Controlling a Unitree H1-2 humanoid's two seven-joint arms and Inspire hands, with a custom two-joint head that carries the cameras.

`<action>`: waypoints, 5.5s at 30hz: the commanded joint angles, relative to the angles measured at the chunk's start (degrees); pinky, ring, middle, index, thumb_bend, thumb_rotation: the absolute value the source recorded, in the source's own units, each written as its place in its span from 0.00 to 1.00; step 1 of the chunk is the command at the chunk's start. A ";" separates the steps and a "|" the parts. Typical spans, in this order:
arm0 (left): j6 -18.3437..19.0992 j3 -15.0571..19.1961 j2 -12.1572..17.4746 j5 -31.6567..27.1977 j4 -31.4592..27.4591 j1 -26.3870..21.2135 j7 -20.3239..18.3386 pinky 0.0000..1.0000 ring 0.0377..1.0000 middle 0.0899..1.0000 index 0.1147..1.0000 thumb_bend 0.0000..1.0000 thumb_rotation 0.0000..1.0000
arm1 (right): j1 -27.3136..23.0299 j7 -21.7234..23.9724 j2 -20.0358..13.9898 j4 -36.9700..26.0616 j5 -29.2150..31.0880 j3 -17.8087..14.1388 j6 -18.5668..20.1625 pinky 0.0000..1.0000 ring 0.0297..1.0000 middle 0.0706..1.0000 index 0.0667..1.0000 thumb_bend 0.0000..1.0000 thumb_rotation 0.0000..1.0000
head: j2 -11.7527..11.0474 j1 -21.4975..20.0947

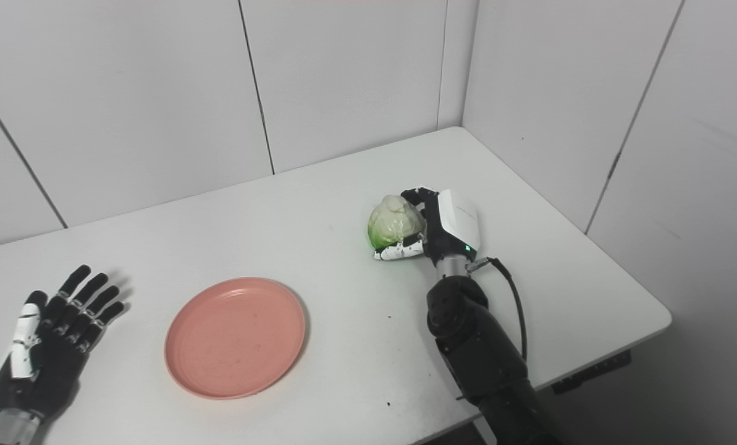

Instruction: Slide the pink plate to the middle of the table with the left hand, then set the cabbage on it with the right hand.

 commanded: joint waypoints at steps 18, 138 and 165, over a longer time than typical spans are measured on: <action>2.39 -1.61 -1.18 1.38 -1.26 3.82 2.32 0.86 0.88 0.90 0.89 0.47 1.00 | -0.31 3.66 2.06 -16.74 -0.96 1.01 1.33 0.37 0.38 0.46 0.48 0.52 0.00 | 0.08 3.93; 9.95 -7.00 -10.19 9.15 -15.91 6.90 17.08 0.91 0.90 0.91 0.90 0.43 1.00 | 2.43 33.49 7.83 -29.02 -11.74 20.17 2.12 0.72 0.88 0.98 1.00 1.00 0.58 | 2.85 23.71; 4.44 -7.30 -8.46 13.47 -26.31 14.95 17.47 0.95 0.95 0.96 0.95 0.49 1.00 | 10.29 21.68 10.91 -32.78 4.00 7.24 -5.04 0.91 0.96 0.98 0.99 0.72 1.00 | 2.37 25.49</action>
